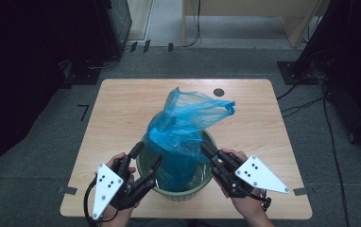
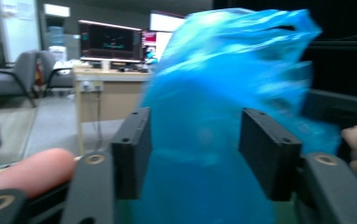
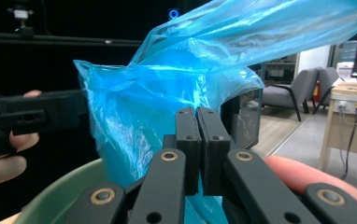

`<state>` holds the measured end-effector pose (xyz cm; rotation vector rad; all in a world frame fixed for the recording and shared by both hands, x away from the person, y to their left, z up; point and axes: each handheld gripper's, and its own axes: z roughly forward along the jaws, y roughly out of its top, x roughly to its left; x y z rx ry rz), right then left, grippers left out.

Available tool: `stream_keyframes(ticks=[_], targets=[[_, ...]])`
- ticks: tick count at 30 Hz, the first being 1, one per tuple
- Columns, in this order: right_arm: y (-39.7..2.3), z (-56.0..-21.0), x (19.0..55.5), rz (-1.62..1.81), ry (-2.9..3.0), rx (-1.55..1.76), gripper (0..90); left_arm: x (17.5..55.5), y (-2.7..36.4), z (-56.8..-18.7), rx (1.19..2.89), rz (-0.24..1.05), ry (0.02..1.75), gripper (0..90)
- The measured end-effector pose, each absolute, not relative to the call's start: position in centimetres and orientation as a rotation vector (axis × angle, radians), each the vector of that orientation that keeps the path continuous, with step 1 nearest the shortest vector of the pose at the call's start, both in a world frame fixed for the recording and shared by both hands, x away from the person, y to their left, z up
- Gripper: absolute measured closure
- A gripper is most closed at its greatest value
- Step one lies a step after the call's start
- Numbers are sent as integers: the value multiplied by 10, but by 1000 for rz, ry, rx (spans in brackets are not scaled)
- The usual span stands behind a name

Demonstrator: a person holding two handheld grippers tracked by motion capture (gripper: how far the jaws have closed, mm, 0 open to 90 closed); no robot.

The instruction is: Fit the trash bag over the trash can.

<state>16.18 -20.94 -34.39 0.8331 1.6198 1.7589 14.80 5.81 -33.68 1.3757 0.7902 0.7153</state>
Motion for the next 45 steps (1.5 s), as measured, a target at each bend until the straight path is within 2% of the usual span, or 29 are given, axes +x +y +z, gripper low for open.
stream_keyframes(ticks=[3, 4, 7, 8, 11, 13, 15, 17, 20, 25, 29, 34, 40, 45], targets=[[-196, -347, 156, 1747, 1659, 784, 894, 144, 53, -333, 1378, 730, 798, 215], [-192, -348, 154, 1735, 1673, 766, 894, 143, 52, -333, 1376, 736, 799, 186], [-181, -351, 149, 1710, 1708, 708, 894, 142, 51, -332, 1367, 765, 820, 175], [-178, -352, 147, 1705, 1719, 690, 894, 143, 51, -333, 1367, 779, 833, 191], [-173, -354, 145, 1705, 1739, 664, 894, 145, 52, -335, 1363, 805, 868, 325], [-172, -355, 144, 1709, 1754, 650, 894, 148, 56, -337, 1349, 787, 879, 539], [-170, -357, 144, 1707, 1780, 631, 893, 151, 59, -338, 1346, 763, 890, 686], [-169, -358, 145, 1702, 1828, 617, 859, 153, 61, -339, 1348, 746, 897, 779], [-171, -360, 147, 1725, 1854, 588, 772, 157, 66, -340, 1354, 711, 910, 846], [-182, -353, 148, 1793, 1811, 600, 650, 161, 71, -342, 1356, 670, 916, 877], [-191, -348, 152, 1820, 1735, 693, 594, 160, 69, -343, 1361, 658, 896, 879], [-200, -345, 159, 1866, 1668, 823, 580, 158, 65, -344, 1366, 653, 870, 880], [-205, -344, 164, 1876, 1607, 942, 436, 157, 62, -347, 1376, 608, 844, 887], [-203, -347, 172, 1917, 1680, 995, 411, 154, 58, -348, 1383, 586, 812, 889]])
